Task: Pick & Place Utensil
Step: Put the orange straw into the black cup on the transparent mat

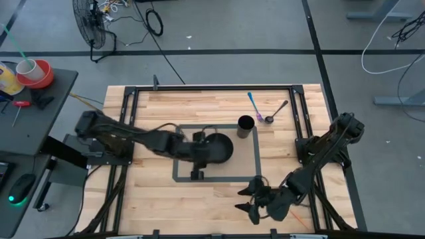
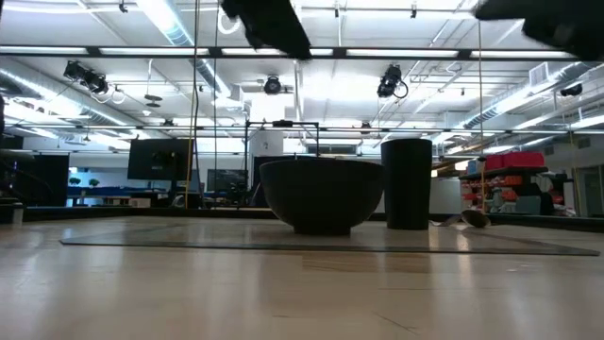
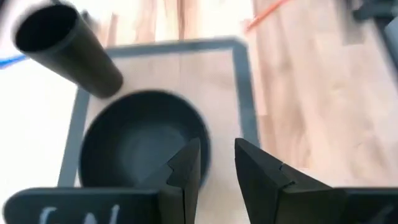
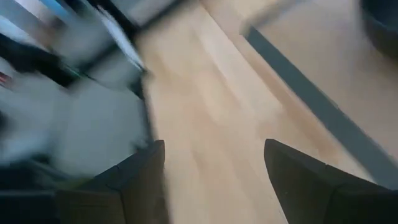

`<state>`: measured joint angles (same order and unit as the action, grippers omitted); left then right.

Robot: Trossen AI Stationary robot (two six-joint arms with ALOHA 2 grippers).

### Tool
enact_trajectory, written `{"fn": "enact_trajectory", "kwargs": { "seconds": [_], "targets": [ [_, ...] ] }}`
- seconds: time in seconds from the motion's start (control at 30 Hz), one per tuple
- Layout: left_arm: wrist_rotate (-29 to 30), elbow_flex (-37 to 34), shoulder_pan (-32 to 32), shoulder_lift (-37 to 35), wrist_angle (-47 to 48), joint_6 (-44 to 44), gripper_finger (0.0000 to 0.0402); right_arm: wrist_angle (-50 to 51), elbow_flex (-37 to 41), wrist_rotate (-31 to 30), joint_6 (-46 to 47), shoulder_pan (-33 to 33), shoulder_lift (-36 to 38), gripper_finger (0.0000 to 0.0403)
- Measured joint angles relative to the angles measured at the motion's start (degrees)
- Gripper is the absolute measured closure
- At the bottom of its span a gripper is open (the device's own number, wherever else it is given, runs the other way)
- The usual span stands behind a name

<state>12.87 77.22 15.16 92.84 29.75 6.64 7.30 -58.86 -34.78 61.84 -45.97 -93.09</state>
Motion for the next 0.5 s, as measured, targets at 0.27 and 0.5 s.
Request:
{"fn": "enact_trajectory", "kwargs": {
  "seconds": [0.27,0.5],
  "targets": [
    [16.66,-10.77,8.95,-11.01,-4.35,6.38,0.0296,47.72,-15.77,20.60,21.79,0.58,-0.86,0.0126],
    [25.48,-23.76,14.59,-21.78,-4.57,17.28,0.0296,52.63,-7.69,27.17,33.40,0.97,-1.48,0.0127]
  ]
}}
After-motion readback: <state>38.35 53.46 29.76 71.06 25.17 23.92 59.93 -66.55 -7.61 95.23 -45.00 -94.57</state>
